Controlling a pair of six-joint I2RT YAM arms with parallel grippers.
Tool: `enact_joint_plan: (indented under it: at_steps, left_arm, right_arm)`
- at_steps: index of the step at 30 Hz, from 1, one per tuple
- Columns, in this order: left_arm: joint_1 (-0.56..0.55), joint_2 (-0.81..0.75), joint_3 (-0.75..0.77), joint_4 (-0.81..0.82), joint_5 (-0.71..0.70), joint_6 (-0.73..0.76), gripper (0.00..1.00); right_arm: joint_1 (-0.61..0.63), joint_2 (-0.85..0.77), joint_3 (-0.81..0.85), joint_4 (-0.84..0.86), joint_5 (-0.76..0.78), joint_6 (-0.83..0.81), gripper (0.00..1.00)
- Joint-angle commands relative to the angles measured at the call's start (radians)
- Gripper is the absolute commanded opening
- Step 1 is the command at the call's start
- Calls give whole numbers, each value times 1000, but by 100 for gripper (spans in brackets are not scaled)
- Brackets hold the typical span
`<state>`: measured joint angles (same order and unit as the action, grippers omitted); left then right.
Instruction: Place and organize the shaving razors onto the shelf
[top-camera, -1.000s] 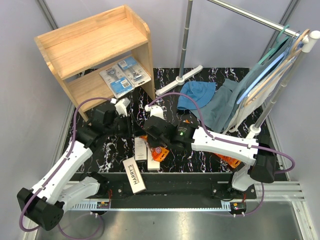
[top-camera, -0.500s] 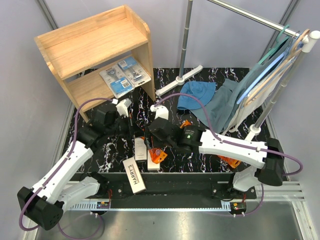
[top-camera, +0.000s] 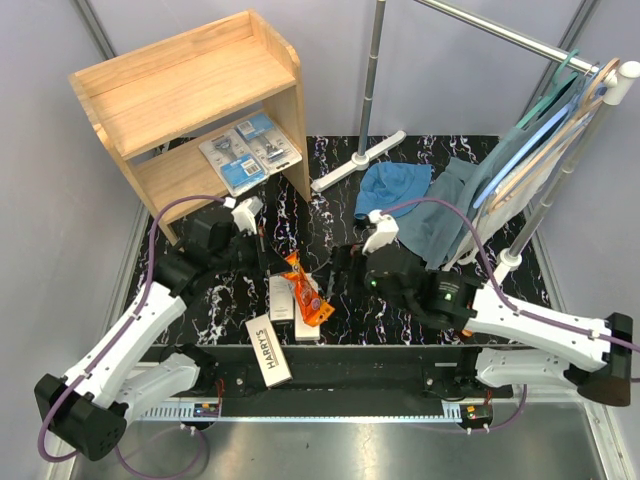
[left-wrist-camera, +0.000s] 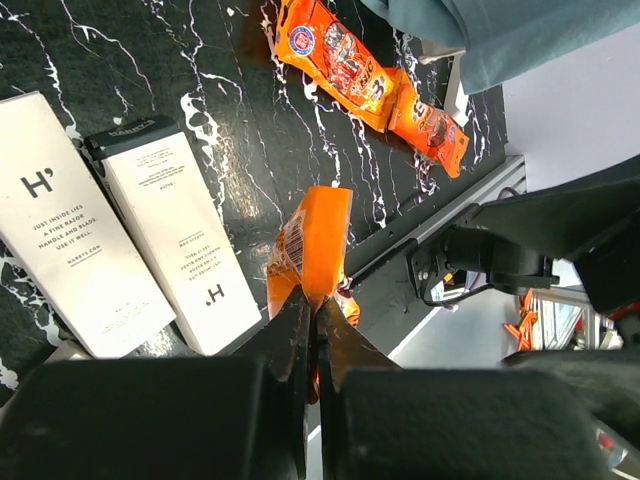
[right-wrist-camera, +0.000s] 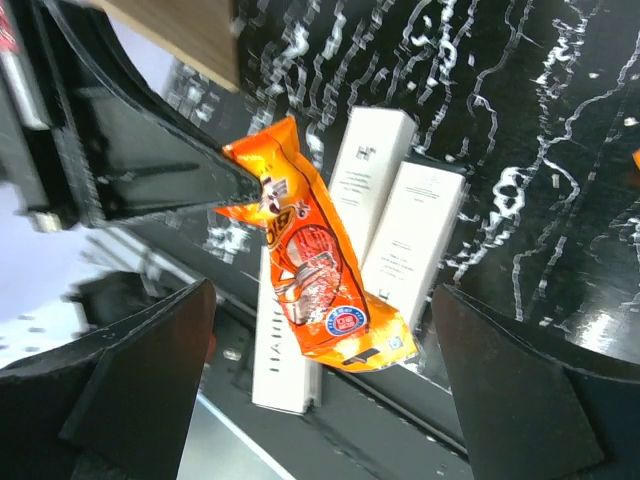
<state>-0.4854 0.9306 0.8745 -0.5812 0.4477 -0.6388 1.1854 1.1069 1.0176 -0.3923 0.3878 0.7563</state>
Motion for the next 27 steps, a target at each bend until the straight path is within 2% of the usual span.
enact_joint_plan:
  at_steps: [1, 6, 12, 21, 27]
  left_arm:
    - [-5, -41, -2, 70, -20, 16, 0]
    - [1, -122, -72, 191, -63, -41, 0]
    - [44, -210, -163, 378, -54, -200, 0]
    - [152, -248, -279, 676, 23, -478, 0]
    - [163, -228, -299, 761, 77, -532, 0]
  right_arm:
    - [-58, -97, -85, 139, -85, 78, 100]
    - [-157, -188, -203, 253, -225, 141, 100]
    - [-202, -220, -293, 378, -317, 212, 100]
    - [-208, -257, -405, 529, -360, 307, 98]
    - [-210, -274, -468, 616, -371, 354, 96]
